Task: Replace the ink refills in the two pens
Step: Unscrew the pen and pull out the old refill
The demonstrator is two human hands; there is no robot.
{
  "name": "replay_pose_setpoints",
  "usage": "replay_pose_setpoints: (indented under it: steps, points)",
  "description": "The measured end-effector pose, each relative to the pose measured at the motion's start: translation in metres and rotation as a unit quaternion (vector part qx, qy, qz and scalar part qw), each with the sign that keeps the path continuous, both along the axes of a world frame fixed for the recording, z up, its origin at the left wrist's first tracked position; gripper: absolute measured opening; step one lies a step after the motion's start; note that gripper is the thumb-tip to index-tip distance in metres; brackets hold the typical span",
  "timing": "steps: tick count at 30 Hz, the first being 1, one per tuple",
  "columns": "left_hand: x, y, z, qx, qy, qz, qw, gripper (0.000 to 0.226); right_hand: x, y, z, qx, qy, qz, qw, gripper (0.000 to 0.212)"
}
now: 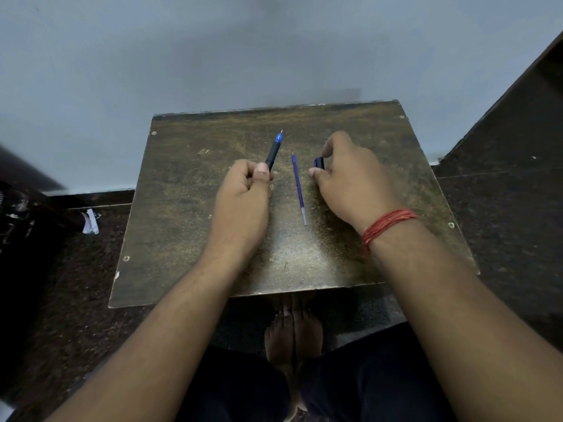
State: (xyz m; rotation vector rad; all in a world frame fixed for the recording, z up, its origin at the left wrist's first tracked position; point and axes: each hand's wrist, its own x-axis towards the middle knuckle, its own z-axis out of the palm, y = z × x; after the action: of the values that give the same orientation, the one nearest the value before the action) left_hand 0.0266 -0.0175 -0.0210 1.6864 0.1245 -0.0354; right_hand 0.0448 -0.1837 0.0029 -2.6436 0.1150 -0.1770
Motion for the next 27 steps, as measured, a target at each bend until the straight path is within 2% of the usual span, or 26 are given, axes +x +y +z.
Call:
replay_pose_setpoints:
  steps: [3,8,11,14,17,20,23,27]
  points:
    - [-0.001,-0.002,-0.002,0.004,-0.002,-0.005,1.0,0.026,0.002,0.003,-0.003,-0.045,0.026,0.009,0.999,0.027]
    - [0.0,-0.002,-0.002,0.007,0.003,-0.005,1.0,0.028,0.004,0.003,-0.002,-0.067,0.044,0.023,0.996,0.022]
    - [-0.001,-0.002,-0.002,0.013,0.002,-0.01,1.0,0.03,0.003,-0.001,0.005,-0.041,-0.02,0.008,0.999,0.021]
    - [-0.003,-0.002,0.0,0.014,0.002,-0.017,1.0,0.031,0.003,-0.004,0.012,0.067,-0.084,-0.021,0.994,0.017]
    - [-0.005,-0.005,0.003,0.013,-0.002,-0.032,0.999,0.03,0.002,0.002,0.011,0.206,-0.05,-0.01,0.977,0.021]
    - [-0.009,-0.01,0.005,0.013,-0.013,-0.058,0.998,0.025,0.0,0.013,0.006,0.328,0.011,0.005,0.945,0.027]
    - [-0.012,-0.015,0.007,0.028,-0.026,-0.084,0.996,0.021,0.0,0.02,0.002,0.441,0.033,0.004,0.897,0.024]
    - [-0.012,-0.018,0.005,0.019,-0.03,-0.069,0.997,0.022,0.0,0.021,0.001,0.508,0.026,-0.02,0.861,0.025]
